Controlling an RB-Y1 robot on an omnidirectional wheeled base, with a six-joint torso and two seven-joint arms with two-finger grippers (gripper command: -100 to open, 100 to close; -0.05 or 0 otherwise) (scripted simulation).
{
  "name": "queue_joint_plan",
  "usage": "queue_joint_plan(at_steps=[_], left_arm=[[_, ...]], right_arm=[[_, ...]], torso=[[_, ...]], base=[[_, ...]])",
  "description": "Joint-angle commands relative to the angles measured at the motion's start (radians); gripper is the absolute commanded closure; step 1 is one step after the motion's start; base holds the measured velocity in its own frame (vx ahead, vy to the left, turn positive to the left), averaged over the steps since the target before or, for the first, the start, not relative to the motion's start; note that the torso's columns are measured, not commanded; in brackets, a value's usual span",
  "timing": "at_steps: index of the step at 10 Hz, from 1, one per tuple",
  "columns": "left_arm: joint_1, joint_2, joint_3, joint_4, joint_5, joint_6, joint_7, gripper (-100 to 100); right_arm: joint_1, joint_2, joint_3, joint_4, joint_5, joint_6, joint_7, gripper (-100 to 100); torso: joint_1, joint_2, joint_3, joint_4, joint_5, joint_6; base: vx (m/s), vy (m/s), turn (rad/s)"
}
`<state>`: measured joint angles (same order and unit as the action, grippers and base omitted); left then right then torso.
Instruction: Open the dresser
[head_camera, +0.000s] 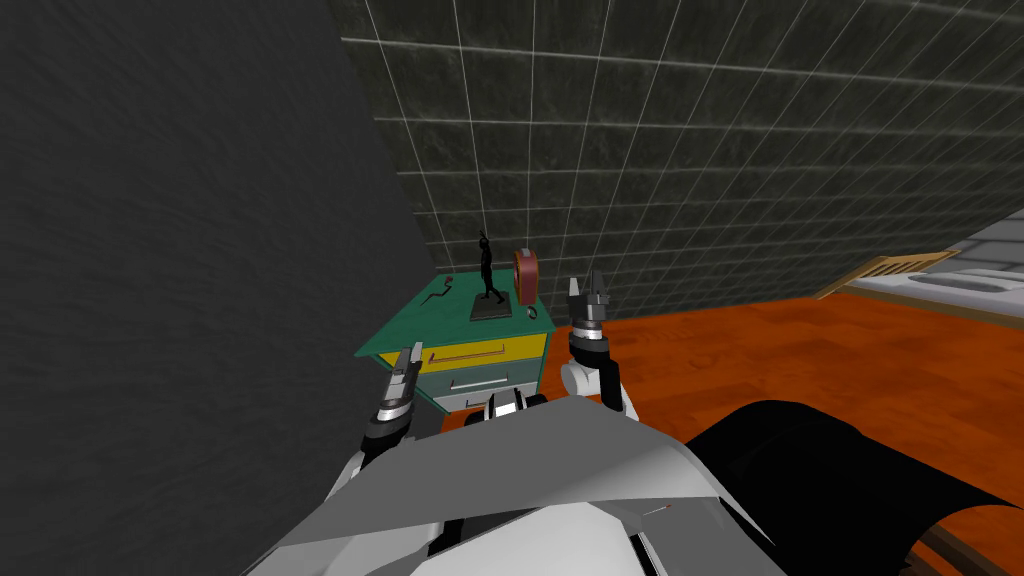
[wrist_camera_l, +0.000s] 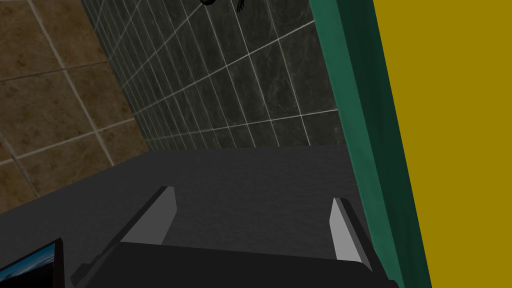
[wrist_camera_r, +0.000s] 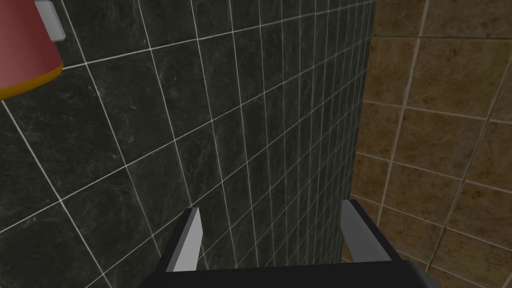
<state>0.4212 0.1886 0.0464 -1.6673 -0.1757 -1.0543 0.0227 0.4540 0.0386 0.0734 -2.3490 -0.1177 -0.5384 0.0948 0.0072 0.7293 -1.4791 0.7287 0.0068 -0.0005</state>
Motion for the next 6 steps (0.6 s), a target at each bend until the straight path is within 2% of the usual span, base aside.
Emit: queue_joint_plan(at_steps=[1, 2, 3, 4, 5, 6], left_arm=[[-0.003, 0.0, 0.006, 0.072, -0.008, -0.035, 0.001, -100], [-0.003, 0.0, 0.006, 0.083, -0.008, -0.035, 0.001, -100], [-0.007, -0.001, 0.012, 0.113, -0.013, -0.071, 0.003, -100], [-0.007, -0.001, 0.012, 0.13, -0.013, -0.071, 0.003, -100], [-0.011, -0.002, 0.018, 0.154, -0.018, -0.107, 0.005, -100], [-0.011, -0.002, 0.018, 0.177, -0.018, -0.107, 0.005, -100]], right_arm=[[0.0, 0.0, 0.0, 0.0, 0.0, 0.0, 0.0, 0], [0.0, 0.0, 0.0, 0.0, 0.0, 0.0, 0.0, 0], [0.0, 0.0, 0.0, 0.0, 0.0, 0.0, 0.0, 0], [0.0, 0.0, 0.0, 0.0, 0.0, 0.0, 0.0, 0], [0.0, 0.0, 0.0, 0.0, 0.0, 0.0, 0.0, 0], [0.0, 0.0, 0.0, 0.0, 0.0, 0.0, 0.0, 0]], torso=[[0.001, -0.003, -0.001, -0.001, 0.001, 0.001], [0.001, -0.004, -0.002, -0.003, 0.002, 0.001], [0.002, -0.005, -0.002, -0.005, 0.003, 0.001], [0.002, -0.005, -0.002, -0.005, 0.003, 0.0], [0.003, -0.006, -0.002, -0.005, 0.004, 0.001], [0.001, -0.006, -0.003, -0.002, 0.001, 0.002]], base=[[0.0, 0.0, 0.0], [0.003, 0.005, -0.013], [-0.003, -0.005, 0.013], [-0.003, -0.004, 0.012], [0.0, 0.0, 0.0], [0.0, 0.0, 0.0]])
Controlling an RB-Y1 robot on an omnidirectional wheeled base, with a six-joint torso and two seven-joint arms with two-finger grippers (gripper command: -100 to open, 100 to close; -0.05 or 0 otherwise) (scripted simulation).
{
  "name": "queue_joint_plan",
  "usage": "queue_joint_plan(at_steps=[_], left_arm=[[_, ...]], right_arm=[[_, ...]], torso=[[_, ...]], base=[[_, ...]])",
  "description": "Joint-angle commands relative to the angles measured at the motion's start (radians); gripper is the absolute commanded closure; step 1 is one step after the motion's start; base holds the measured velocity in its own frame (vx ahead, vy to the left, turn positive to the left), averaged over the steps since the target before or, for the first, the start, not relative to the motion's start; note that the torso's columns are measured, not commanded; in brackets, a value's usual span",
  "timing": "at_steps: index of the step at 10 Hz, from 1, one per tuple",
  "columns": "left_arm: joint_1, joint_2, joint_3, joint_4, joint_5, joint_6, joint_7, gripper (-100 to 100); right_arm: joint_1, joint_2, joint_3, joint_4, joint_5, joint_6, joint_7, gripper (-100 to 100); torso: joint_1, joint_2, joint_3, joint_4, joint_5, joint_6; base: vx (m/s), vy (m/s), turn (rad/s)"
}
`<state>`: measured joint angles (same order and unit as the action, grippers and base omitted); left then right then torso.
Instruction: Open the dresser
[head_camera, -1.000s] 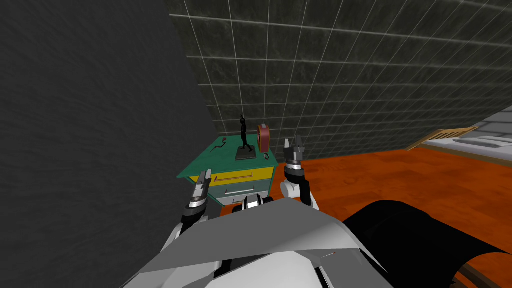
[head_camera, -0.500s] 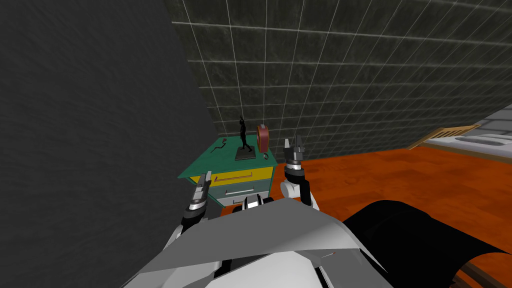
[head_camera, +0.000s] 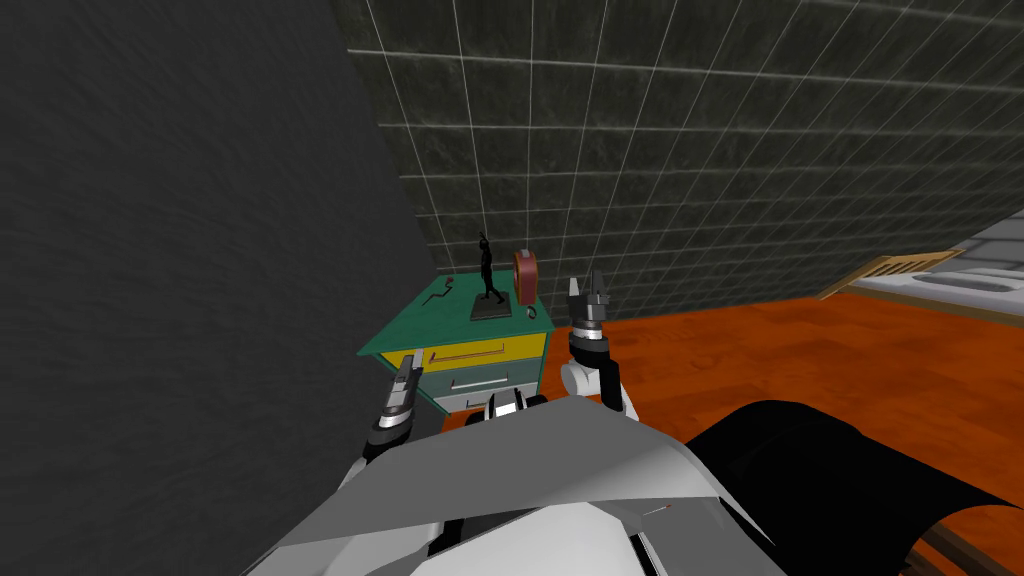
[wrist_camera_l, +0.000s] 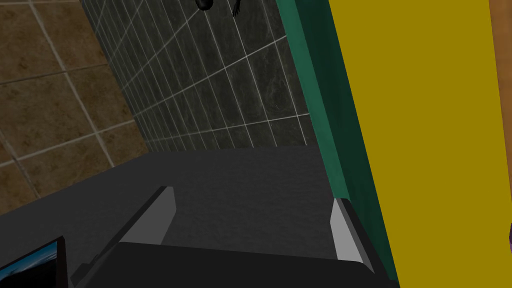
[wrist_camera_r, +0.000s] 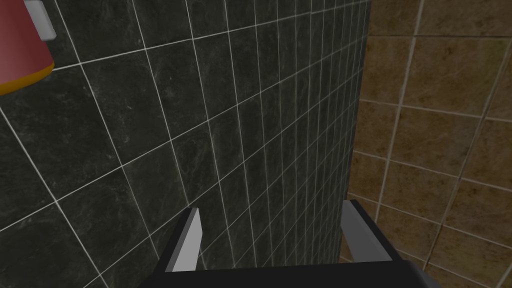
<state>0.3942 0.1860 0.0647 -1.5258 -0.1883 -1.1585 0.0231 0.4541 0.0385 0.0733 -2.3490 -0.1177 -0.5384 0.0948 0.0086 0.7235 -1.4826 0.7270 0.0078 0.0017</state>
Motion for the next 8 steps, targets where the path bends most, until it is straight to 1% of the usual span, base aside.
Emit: queue_joint_plan(at_steps=[1, 4, 8], left_arm=[[0.011, -0.001, 0.006, 0.074, -0.01, -0.038, 0.006, -100], [0.011, -0.001, 0.006, 0.082, -0.01, -0.038, 0.006, -100], [0.011, -0.001, 0.006, 0.082, -0.01, -0.038, 0.006, -100]], right_arm=[[0.0, 0.0, 0.0, 0.0, 0.0, 0.0, 0.0, 0], [0.0, 0.0, 0.0, 0.0, 0.0, 0.0, 0.0, 0], [0.0, 0.0, 0.0, 0.0, 0.0, 0.0, 0.0, 0]], torso=[[-0.004, 0.004, 0.001, 0.005, -0.004, 0.0], [-0.009, 0.015, 0.007, 0.011, -0.008, -0.002], [-0.009, 0.014, 0.006, 0.011, -0.008, -0.002]], base=[[0.0, 0.0, 0.0], [0.001, 0.001, -0.004], [0.003, 0.004, -0.012]])
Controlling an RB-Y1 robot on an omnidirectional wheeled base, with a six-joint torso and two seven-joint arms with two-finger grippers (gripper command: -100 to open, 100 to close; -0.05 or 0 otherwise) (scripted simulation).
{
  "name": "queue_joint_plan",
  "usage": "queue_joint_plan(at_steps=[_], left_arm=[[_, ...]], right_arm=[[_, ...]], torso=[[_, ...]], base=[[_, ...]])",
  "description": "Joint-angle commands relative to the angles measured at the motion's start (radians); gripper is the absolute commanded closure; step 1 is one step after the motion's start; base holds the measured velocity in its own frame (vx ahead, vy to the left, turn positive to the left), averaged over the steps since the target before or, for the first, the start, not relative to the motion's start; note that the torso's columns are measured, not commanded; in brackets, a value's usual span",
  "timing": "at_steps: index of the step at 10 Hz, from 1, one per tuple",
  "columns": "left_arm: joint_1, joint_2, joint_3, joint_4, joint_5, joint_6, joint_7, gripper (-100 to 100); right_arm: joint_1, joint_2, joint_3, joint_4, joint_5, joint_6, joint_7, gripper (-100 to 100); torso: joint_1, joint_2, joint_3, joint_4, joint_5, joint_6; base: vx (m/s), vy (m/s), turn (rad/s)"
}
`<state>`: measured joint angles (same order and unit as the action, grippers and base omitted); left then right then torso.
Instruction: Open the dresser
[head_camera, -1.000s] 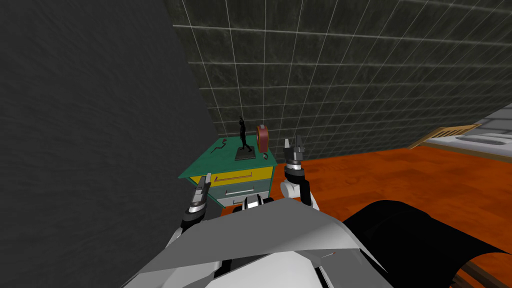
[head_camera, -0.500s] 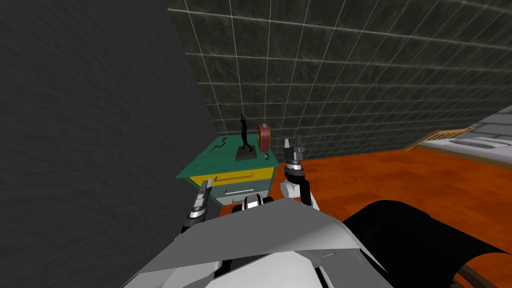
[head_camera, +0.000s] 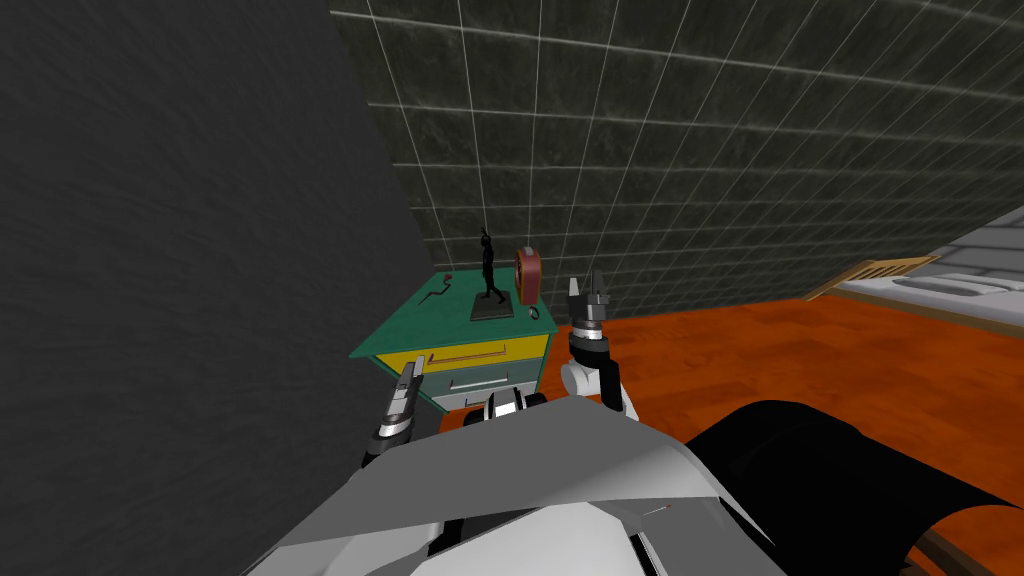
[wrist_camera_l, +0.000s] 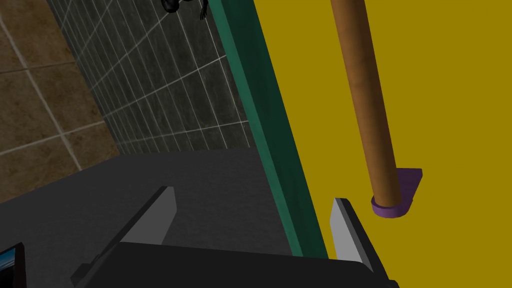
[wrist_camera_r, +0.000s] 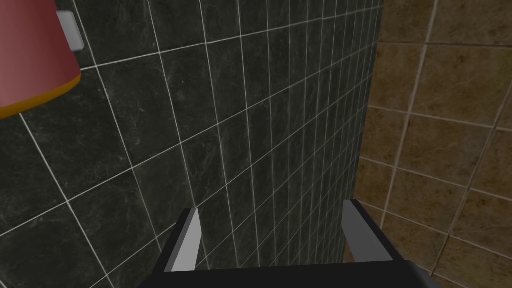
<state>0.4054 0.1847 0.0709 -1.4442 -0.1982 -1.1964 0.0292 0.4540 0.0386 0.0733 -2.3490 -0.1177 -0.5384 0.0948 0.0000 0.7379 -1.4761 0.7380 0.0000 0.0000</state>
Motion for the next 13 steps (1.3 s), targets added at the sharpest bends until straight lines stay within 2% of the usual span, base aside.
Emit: queue_joint_plan(at_steps=[1, 10, 13], left_arm=[[-0.004, -0.002, 0.006, 0.046, -0.005, -0.034, 0.002, -100], [-0.004, -0.002, 0.006, 0.046, -0.005, -0.034, 0.002, -100], [-0.017, -0.04, -0.008, 0.118, 0.007, -0.075, -0.01, -100]], right_arm=[[0.0, 0.0, 0.0, 0.0, 0.0, 0.0, 0.0, 0], [0.0, 0.0, 0.0, 0.0, 0.0, 0.0, 0.0, 0], [0.0, 0.0, 0.0, 0.0, 0.0, 0.0, 0.0, 0]], torso=[[0.0, 0.0, 0.0, 0.0, 0.0, 0.0], [0.0, 0.0, 0.0, 0.0, 0.0, 0.0], [0.0, 0.0, 0.0, 0.0, 0.0, 0.0]], base=[[0.0, 0.0, 0.0], [-0.001, -0.002, 0.004], [0.0, 0.0, 0.0]])
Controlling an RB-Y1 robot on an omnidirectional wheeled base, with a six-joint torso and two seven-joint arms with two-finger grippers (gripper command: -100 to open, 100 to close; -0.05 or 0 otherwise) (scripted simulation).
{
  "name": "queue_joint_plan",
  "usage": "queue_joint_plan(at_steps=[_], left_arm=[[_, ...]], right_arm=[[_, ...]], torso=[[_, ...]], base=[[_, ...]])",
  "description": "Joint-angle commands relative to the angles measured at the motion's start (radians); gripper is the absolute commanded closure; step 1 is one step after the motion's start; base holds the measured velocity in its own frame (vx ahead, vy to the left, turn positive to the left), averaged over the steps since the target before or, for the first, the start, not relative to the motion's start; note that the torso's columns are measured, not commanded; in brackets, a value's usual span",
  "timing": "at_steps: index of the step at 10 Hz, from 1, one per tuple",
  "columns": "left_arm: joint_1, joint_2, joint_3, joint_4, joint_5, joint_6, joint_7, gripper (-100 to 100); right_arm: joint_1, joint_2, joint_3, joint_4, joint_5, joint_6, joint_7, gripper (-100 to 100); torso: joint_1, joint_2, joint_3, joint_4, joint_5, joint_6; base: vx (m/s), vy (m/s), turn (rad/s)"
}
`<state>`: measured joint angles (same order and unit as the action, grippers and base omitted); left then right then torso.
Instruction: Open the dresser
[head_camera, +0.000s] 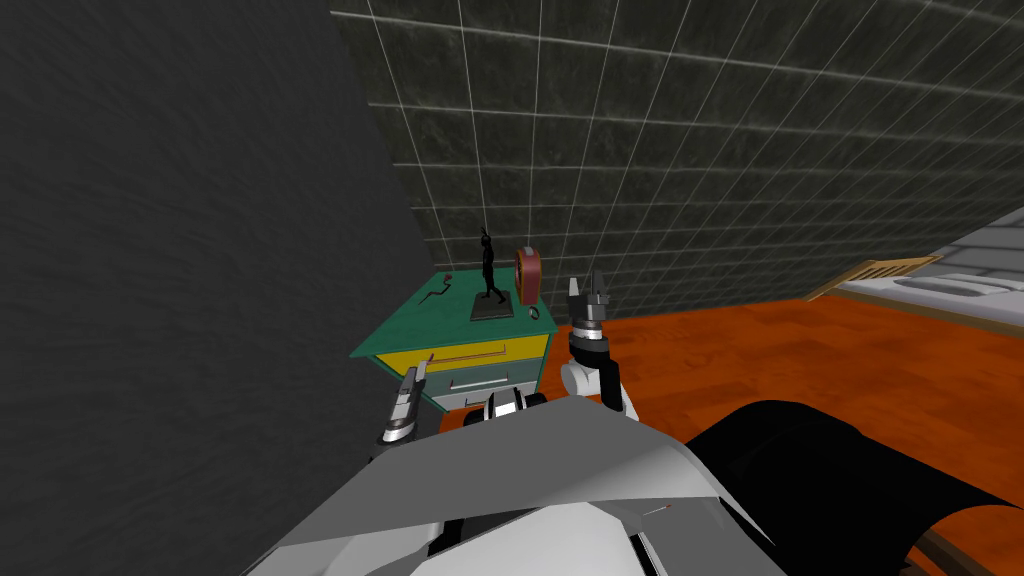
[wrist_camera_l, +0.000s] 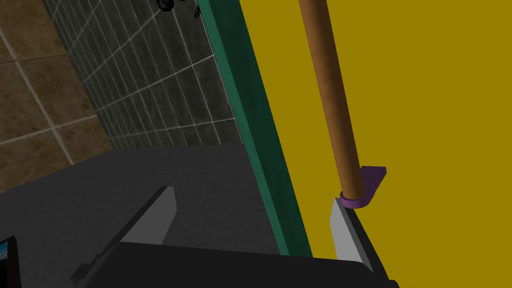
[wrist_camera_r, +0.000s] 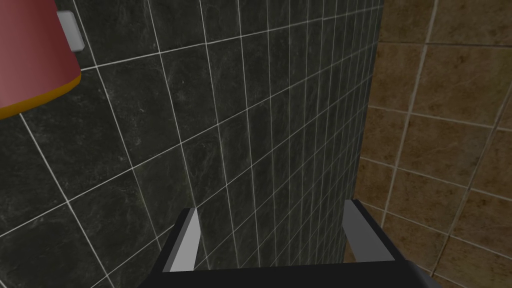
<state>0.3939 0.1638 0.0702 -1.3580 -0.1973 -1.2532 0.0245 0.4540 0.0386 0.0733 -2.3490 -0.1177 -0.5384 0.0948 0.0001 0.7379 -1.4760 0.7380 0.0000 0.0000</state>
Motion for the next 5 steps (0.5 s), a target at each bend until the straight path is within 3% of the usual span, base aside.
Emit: queue_joint_plan(at_steps=[1, 5], left_arm=[[-0.008, -0.028, -0.01, 0.048, 0.008, -0.027, -0.008, -100], [-0.02, -0.053, -0.023, 0.116, 0.019, -0.063, -0.019, -100]], right_arm=[[0.0, 0.0, 0.0, 0.0, 0.0, 0.0, 0.0, 0], [0.0, 0.0, 0.0, 0.0, 0.0, 0.0, 0.0, 0]], torso=[[-0.001, 0.0, 0.0, -0.001, 0.001, 0.001], [-0.006, -0.006, -0.002, -0.008, 0.005, 0.006]], base=[[0.0, 0.0, 0.0], [0.0, 0.0, 0.0]])
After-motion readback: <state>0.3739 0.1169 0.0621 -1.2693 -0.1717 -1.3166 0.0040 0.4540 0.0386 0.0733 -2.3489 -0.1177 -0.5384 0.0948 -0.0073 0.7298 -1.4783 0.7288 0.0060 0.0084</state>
